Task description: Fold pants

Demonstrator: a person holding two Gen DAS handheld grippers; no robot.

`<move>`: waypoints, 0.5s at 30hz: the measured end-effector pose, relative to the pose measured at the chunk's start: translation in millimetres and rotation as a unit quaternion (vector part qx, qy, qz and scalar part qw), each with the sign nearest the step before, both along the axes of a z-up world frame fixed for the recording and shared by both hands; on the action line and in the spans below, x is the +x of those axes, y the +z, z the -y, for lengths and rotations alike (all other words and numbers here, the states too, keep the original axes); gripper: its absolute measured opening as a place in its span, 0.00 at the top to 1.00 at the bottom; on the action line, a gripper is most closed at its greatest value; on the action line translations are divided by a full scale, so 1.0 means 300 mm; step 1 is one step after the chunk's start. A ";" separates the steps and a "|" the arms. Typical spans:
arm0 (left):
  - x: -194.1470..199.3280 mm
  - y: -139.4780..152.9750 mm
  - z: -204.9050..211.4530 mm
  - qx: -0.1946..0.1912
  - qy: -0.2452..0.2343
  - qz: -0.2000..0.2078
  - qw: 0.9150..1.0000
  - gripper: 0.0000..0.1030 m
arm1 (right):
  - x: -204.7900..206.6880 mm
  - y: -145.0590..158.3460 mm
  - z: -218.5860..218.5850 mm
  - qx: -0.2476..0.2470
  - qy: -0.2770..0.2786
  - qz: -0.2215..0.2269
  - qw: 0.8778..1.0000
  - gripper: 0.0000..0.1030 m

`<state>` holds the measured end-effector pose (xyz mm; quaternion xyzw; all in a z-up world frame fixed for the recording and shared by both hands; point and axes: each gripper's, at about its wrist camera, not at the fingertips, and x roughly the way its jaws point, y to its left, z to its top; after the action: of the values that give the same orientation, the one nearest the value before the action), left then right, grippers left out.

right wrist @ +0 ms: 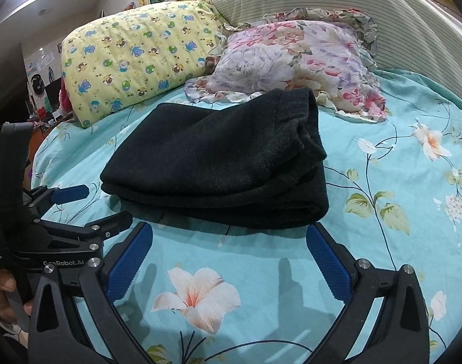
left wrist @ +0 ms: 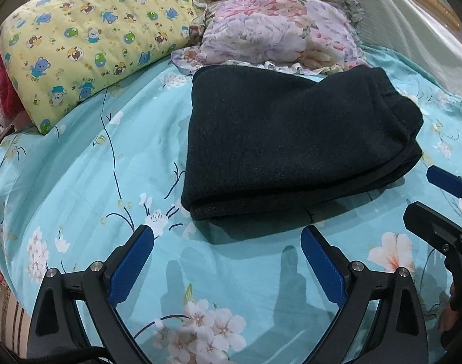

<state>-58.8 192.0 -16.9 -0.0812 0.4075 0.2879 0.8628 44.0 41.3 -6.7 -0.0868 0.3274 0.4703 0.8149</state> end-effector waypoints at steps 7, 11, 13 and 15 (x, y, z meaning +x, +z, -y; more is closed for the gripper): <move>0.001 -0.008 -0.014 -0.005 0.005 0.001 1.000 0.05 | 0.003 -0.002 -0.008 0.003 -0.001 0.002 1.000 0.01; 0.001 -0.008 -0.016 -0.007 0.004 0.003 1.000 0.05 | 0.006 -0.006 -0.014 0.005 -0.004 0.003 1.000 0.01; 0.003 -0.008 -0.016 -0.006 0.003 0.004 1.000 0.05 | 0.008 -0.007 -0.014 0.005 -0.005 0.002 1.000 0.01; 0.003 -0.007 -0.013 -0.006 0.002 0.006 1.000 0.05 | 0.011 -0.009 -0.013 0.006 -0.007 0.001 1.000 0.01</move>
<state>-57.9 196.0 -18.9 -0.0889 0.4039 0.2864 0.8643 47.3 45.2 -9.3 -0.0798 0.3241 0.4668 0.8189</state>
